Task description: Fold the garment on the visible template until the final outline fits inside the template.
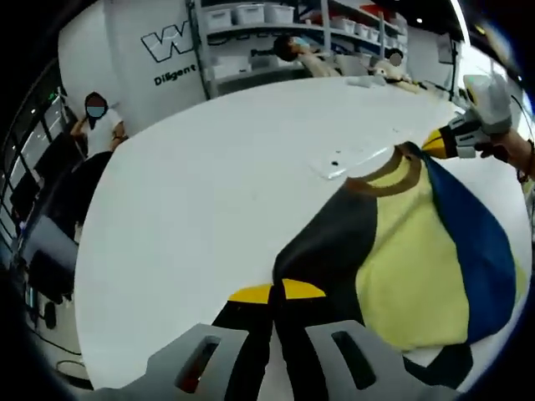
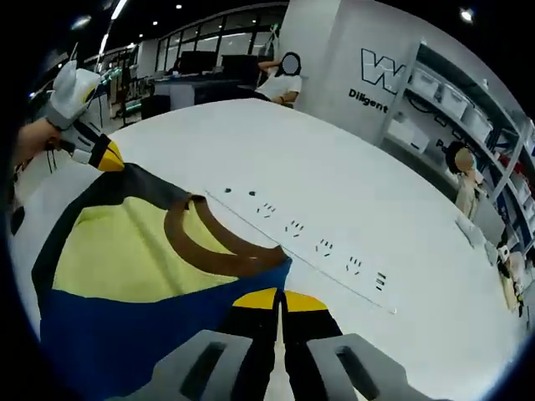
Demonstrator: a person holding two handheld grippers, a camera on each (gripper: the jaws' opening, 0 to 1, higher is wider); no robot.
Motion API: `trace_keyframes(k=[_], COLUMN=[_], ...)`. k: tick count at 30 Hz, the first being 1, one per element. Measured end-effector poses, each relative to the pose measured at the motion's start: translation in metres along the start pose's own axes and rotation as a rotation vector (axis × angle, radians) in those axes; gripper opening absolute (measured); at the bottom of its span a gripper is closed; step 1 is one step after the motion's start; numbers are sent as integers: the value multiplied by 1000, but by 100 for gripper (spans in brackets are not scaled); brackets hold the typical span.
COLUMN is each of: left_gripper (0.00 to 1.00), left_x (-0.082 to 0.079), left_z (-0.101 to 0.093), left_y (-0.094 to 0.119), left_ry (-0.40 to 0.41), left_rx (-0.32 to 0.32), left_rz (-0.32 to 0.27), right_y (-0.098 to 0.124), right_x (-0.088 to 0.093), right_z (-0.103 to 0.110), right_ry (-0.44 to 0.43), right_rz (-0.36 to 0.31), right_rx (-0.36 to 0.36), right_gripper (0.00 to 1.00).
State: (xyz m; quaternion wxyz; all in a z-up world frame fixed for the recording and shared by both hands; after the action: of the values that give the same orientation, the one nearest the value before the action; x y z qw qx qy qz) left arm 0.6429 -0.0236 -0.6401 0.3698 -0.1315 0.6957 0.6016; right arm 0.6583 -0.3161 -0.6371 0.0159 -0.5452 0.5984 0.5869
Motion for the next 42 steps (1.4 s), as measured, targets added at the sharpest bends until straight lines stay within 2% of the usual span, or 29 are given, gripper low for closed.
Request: trace_keyframes(k=[3, 9, 11, 12, 13, 14, 15, 16, 18, 19, 20, 21, 23, 26, 30, 32, 36, 39, 42], left_gripper=[3, 5, 8, 11, 18, 26, 36, 40, 41, 42, 44, 49, 56, 62, 76, 78, 88, 96, 99], left_x=[4, 9, 8, 7, 7, 4, 0, -4, -6, -8, -9, -10, -8, -9, -3, 0, 4, 6, 9], left_z=[3, 5, 6, 7, 9, 8, 4, 3, -2, -4, -6, -8, -15, -21, -31, -38, -49, -61, -71], left_y=[-6, -9, -8, -8, -3, 1, 8, 11, 21, 25, 28, 29, 35, 47, 61, 69, 85, 95, 104], left_ry=[-42, -5, 7, 17, 43, 58, 62, 79, 94, 104, 108, 105, 123, 121, 133, 128, 95, 88, 79], left_rx=[-23, -40, -51, -61, -88, -88, -72, -68, -47, -41, -41, -37, -25, -19, -9, 2, 15, 42, 55], left_rz=[16, 22, 13, 6, 3, -14, -37, -61, -68, -78, -92, -100, -99, -123, -121, -110, -130, -147, -172], right_y=[-6, -12, -13, -13, -12, -9, -7, -1, 7, 13, 18, 24, 32, 41, 57, 65, 81, 93, 103], right_x=[3, 10, 11, 12, 10, 3, 0, -1, -4, -11, -14, -21, -26, -32, -40, -39, -32, -29, -23], right_z=[2, 5, 7, 8, 9, 8, 9, 9, 9, 14, 16, 21, 29, 43, 66, 82, 111, 127, 145], right_ry=[-23, -46, -78, -102, -128, -204, -223, -225, -254, -289, -343, -373, -355, -333, -292, -248, -167, -139, -110], right_rz=[3, 17, 20, 19, 8, -44, -66, -71, -81, -123, -134, -165, -164, -167, -191, -183, -166, -164, -151], right_rx=[-4, 6, 12, 18, 18, 29, 23, 19, 31, 13, 13, -1, -20, -54, -99, -146, -217, -254, -305], right_gripper=[0, 0, 0, 0, 0, 0, 0, 1, 16, 23, 28, 36, 48, 59, 72, 78, 87, 92, 98])
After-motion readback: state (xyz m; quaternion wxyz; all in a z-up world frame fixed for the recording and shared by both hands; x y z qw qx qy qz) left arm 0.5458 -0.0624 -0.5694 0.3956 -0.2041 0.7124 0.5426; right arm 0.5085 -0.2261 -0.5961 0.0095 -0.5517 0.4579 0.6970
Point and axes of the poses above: the point that each gripper's makers call its tool centre point, and the gripper's own axes: y roughly backward along the fingers, z roughly to its left, x roughly out of its underside, the point moved 2 cm from there along y, roughly backward along the fingers, and after that the axes turned 10 degrees about y, right-handed, at the moved point
